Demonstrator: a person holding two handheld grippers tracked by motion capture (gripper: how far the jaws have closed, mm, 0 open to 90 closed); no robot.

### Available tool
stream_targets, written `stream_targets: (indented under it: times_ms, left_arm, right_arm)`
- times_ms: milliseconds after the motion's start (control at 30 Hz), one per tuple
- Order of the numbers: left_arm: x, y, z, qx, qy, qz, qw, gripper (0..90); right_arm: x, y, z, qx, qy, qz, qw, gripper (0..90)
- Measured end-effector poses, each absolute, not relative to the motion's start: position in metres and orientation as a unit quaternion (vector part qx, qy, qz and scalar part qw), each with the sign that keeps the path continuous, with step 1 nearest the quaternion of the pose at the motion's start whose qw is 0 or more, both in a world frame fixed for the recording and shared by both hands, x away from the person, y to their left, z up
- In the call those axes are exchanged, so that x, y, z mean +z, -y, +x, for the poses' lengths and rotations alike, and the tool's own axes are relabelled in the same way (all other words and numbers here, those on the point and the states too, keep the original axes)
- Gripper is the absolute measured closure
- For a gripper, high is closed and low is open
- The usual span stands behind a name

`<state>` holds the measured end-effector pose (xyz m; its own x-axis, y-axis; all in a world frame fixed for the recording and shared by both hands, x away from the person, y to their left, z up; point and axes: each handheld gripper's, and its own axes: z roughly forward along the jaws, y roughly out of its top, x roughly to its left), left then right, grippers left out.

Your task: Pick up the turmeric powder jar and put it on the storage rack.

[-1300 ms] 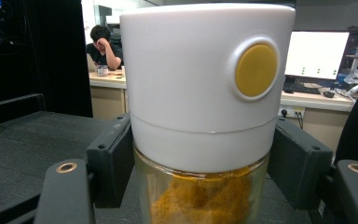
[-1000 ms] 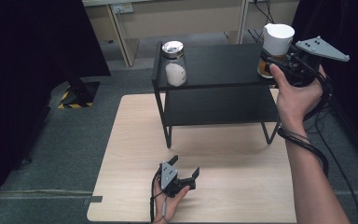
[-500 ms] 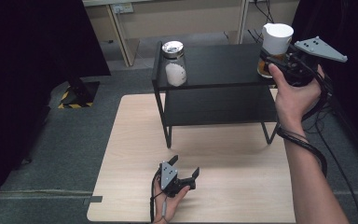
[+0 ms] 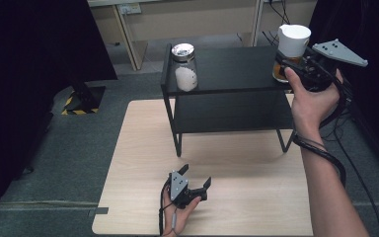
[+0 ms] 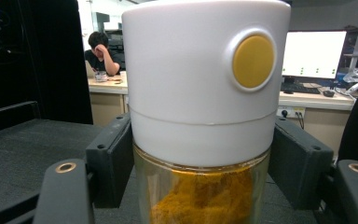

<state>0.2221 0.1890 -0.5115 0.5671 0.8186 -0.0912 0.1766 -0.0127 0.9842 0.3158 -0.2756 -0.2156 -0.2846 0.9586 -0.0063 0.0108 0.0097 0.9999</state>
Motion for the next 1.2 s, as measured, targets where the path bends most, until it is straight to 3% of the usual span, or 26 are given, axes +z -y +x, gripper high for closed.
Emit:
stream_targets:
  times_ms: [233,433,533,1200]
  left_arm:
    - [-0.512,-0.189,0.222,0.271,-0.378,0.658,0.592,5.1]
    - [-0.512,-0.189,0.222,0.271,-0.378,0.658,0.592,5.1]
    - [-0.512,-0.189,0.222,0.271,-0.378,0.658,0.592,5.1]
    - [-0.512,-0.189,0.222,0.273,-0.377,0.658,0.592,5.2]
  right_arm:
    - [-0.216,0.278,0.317,0.566,-0.57,0.425,0.416,28.3]
    - [-0.214,0.277,0.318,0.57,-0.57,0.432,0.405,11.2]
    - [-0.212,0.277,0.318,0.566,-0.577,0.429,0.404,7.4]
    - [-0.227,0.288,0.307,0.573,-0.576,0.427,0.397,6.0]
